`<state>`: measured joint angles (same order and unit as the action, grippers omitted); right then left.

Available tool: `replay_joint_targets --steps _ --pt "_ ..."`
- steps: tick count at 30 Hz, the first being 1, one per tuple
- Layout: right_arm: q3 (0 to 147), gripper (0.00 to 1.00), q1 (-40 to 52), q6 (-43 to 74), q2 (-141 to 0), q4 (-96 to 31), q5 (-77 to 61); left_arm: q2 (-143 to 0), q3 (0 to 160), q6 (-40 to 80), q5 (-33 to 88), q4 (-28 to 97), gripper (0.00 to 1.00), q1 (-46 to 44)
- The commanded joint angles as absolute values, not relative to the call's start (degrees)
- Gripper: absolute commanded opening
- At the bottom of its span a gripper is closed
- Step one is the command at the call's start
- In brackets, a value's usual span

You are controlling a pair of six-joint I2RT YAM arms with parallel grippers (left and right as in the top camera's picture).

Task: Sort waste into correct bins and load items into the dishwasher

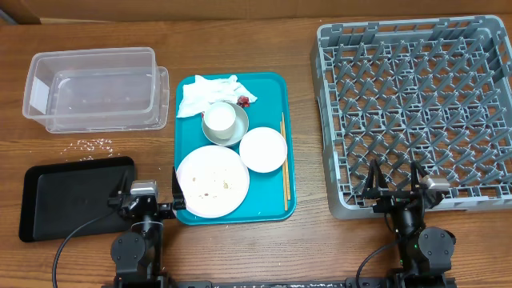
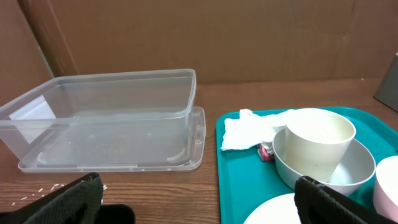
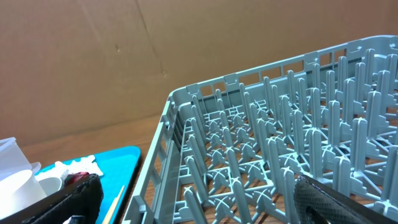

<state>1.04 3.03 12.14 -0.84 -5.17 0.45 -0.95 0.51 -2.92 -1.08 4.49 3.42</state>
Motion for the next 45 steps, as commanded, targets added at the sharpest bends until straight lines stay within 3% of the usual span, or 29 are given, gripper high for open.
replay_joint_targets --steps 1,19,28,38,45 --pt "0.5 1.00 2.8 11.9 -0.2 -4.8 0.9 -0.2 0.3 -2.2 -0.2 4.4 1.00 3.7" --pt "0.5 1.00 2.9 13.2 -0.2 -1.6 -2.7 -0.2 0.3 -2.2 -0.2 4.4 1.00 3.7" --pt "0.5 1.00 2.9 46.9 -0.2 3.4 -2.7 -0.2 0.3 -2.2 -0.2 4.4 1.00 3.7" --pt "0.5 1.00 2.9 73.1 -0.2 4.7 -9.1 -0.2 0.3 -2.2 -0.2 4.4 1.00 3.7" --pt "0.5 1.00 2.9 72.0 -0.2 19.9 -11.9 -0.2 0.3 -2.2 -0.2 4.4 1.00 3.7"
